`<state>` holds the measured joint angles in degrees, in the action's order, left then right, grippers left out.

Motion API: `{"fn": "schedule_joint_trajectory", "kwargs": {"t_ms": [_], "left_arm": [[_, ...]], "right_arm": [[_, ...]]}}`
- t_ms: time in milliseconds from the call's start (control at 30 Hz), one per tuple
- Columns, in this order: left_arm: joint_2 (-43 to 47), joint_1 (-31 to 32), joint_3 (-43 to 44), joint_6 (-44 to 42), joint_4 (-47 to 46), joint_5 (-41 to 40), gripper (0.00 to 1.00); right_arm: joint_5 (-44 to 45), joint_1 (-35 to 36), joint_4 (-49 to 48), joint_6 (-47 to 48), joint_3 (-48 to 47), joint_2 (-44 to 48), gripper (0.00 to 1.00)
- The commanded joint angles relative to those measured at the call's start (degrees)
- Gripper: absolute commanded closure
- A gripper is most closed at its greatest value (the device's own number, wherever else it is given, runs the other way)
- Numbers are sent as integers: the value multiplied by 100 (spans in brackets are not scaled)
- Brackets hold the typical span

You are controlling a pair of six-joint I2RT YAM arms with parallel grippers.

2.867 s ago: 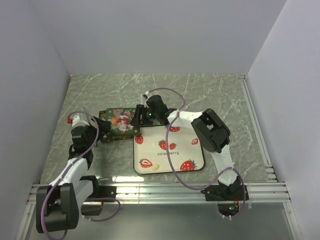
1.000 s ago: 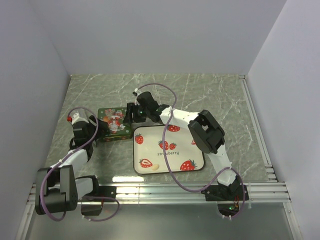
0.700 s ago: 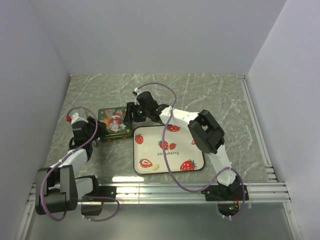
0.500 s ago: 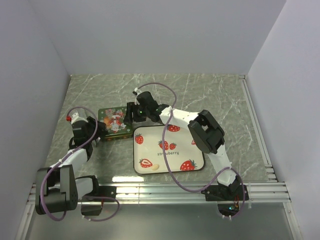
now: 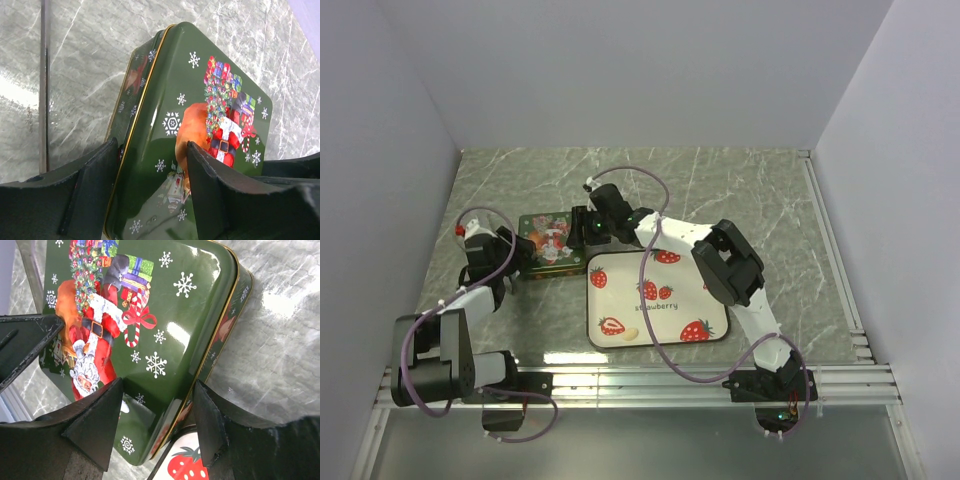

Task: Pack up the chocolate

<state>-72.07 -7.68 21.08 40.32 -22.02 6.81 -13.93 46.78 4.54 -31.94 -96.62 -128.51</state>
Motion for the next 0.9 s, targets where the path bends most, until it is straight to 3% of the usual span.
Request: {"fn": "schedule_joint_trajectory", "kwargs": {"t_ms": [0,267,500,867], "left_arm": [[-272,4,45,-50,444,286,38],[-510,-67,89,-68,409,506,38],[149,-67,10,-182,295,479,22],[509,-67,160,-358,409,251,8]], "right_arm": [[330,85,346,188,-199,-210,36],[444,85,417,250,-121,-193,37],[146,85,118,294,108,168,33],[233,6,-146,399,512,818,27]]}}
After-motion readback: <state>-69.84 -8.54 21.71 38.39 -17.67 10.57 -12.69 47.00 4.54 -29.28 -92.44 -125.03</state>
